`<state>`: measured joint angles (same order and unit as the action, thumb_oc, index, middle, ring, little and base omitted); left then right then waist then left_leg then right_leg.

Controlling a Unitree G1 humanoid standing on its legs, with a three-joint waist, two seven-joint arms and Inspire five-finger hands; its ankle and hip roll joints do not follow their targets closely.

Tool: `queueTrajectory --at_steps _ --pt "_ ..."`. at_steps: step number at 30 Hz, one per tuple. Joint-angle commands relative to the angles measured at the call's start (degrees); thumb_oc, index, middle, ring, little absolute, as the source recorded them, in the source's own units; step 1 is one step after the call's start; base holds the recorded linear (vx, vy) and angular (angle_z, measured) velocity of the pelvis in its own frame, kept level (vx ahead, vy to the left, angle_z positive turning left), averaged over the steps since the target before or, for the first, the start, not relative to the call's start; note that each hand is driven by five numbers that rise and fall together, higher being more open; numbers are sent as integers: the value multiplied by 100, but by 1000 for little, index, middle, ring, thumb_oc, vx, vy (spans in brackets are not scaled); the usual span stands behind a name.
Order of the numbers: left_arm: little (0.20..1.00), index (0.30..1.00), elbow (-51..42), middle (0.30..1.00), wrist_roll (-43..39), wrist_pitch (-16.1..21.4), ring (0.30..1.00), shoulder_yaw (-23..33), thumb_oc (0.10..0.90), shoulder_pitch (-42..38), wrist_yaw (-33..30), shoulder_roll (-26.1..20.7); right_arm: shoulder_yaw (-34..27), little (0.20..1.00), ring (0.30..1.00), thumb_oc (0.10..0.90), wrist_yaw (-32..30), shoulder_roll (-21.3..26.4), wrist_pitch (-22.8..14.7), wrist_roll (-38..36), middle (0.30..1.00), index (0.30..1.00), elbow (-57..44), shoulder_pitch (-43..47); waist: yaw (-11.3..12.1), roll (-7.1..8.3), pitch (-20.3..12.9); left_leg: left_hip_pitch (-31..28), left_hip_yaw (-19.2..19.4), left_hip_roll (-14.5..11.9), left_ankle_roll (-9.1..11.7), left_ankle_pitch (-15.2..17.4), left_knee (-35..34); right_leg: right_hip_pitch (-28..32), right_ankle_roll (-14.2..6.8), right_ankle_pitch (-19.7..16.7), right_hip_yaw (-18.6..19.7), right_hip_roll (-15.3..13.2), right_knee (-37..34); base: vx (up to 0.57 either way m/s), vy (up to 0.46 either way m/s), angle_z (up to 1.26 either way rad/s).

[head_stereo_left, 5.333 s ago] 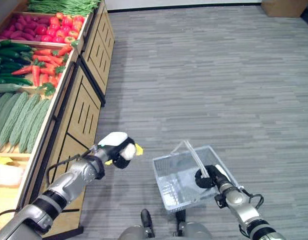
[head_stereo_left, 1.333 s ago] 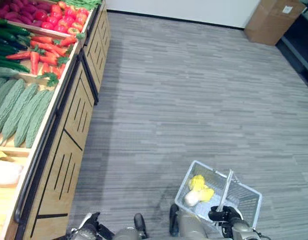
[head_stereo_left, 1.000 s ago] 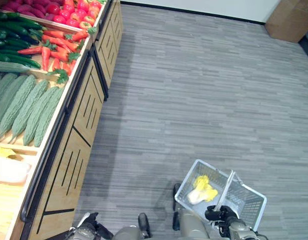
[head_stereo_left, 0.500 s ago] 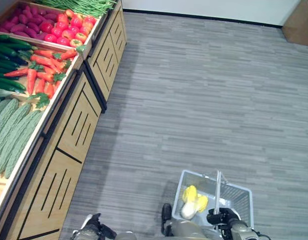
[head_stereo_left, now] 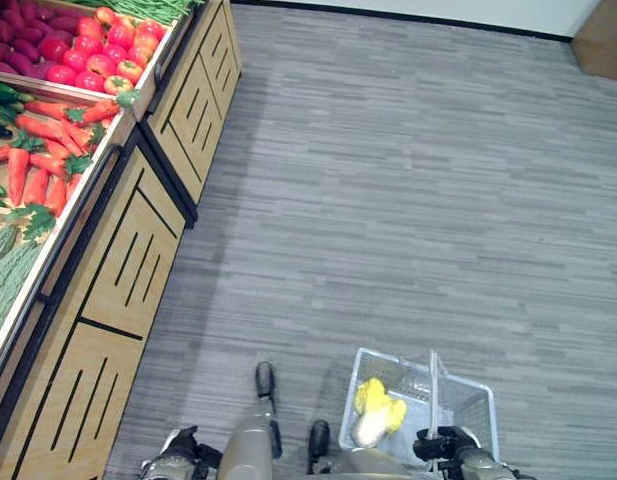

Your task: Get the vegetables into the basket

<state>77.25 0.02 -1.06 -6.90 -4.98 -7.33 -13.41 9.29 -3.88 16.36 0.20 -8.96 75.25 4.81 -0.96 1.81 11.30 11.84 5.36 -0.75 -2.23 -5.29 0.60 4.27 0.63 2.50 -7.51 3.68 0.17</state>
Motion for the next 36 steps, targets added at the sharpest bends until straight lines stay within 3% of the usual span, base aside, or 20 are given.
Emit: queueTrajectory --at_steps 1,6,9,10,11,16,20,23,25,27,31,34,36 --pt "1000 1000 -73 1000 160 45 1000 -246 900 -6 -97 -294 -146 300 300 400 -79 158 -49 -27 300 300 -214 -325 92 93 -104 -166 268 148 20 659 432 -920 -555 72 322 -971 860 174 319 -60" --pt "1000 1000 -129 1000 115 61 1000 -172 900 -19 -109 -413 -13 300 300 400 -10 78 -13 37 300 300 -257 -163 197 108 -81 -249 486 270 -203 934 498 -1066 -713 -329 511 -1106 824 120 282 -42" --pt "1000 1000 -144 1000 108 45 1000 -117 900 22 -130 -437 3 300 300 400 -3 37 -16 5 300 300 -326 -111 255 129 -39 -316 620 287 -293 1067 528 -1160 -790 -506 411 -1154 918 65 160 -43" --pt "1000 1000 -135 1000 120 39 1000 -104 900 41 -122 -444 23 300 300 400 5 14 -13 6 300 300 -363 -98 294 138 -23 -376 686 283 -313 1107 513 -1186 -808 -558 256 -1193 964 102 215 -43" --pt "1000 1000 -128 1000 113 23 1000 -57 900 88 -137 -447 48 300 300 400 0 -2 -16 20 300 300 -419 -87 377 148 16 -509 809 293 -359 1191 481 -1205 -835 -691 -164 -1327 1122 79 162 -38" --pt "1000 1000 -86 1000 77 -5 1000 19 900 168 -122 -423 61 300 300 400 5 -35 -34 -41 300 300 -470 -82 429 128 80 -835 929 328 -377 1273 318 -1309 -932 -729 -645 -1434 1587 99 129 -38" --pt "1000 1000 -69 1000 97 3 1000 11 900 115 -141 -418 48 300 300 400 -22 -19 -73 -156 300 300 -500 -60 370 78 183 -900 918 310 -317 1201 253 -1650 -877 -622 -314 -1116 1258 41 36 0" --pt "1000 1000 -100 1000 93 17 1000 -1 900 87 -170 -391 55 300 300 400 -53 -45 -98 -188 300 300 -511 -109 368 89 213 -1043 938 318 -279 1278 255 -1588 -911 -610 -654 -1121 959 143 -28 10" --pt "1000 1000 -112 1000 78 27 1000 -18 900 79 -172 -377 65 300 300 400 -57 -46 -105 -197 300 300 -500 -105 349 96 187 -1053 909 321 -251 1296 247 -1532 -886 -568 -583 -1025 808 137 -61 11" --pt "1000 1000 -118 1000 47 48 1000 -12 900 21 -163 -390 78 300 300 400 -65 -34 -123 -209 300 300 -474 -58 330 134 141 -972 877 331 -215 1260 281 -1662 -807 -658 -93 -799 368 121 -87 25" --pt "1000 1000 -123 1000 19 75 1000 -17 900 -53 -201 -394 92 300 300 400 -50 -17 -98 -198 300 300 -492 -1 320 125 137 -1015 845 341 -152 1215 150 -2043 -924 -1099 442 -748 -225 218 -112 9" --pt "1000 1000 -32 1000 8 58 1000 -57 900 -57 -207 -299 98 300 300 400 -43 -9 -76 -209 300 300 -488 -49 257 130 98 -1364 581 285 6 1293 25 -1930 -812 -1032 313 -675 -57 518 -332 21" --pt "1000 1000 12 1000 -51 40 1000 -29 900 -45 -206 -256 111 300 300 400 -36 38 -73 -190 300 300 -465 -60 233 80 54 -1422 475 150 87 1402 231 -1881 -695 -786 206 -613 168 421 -310 58"
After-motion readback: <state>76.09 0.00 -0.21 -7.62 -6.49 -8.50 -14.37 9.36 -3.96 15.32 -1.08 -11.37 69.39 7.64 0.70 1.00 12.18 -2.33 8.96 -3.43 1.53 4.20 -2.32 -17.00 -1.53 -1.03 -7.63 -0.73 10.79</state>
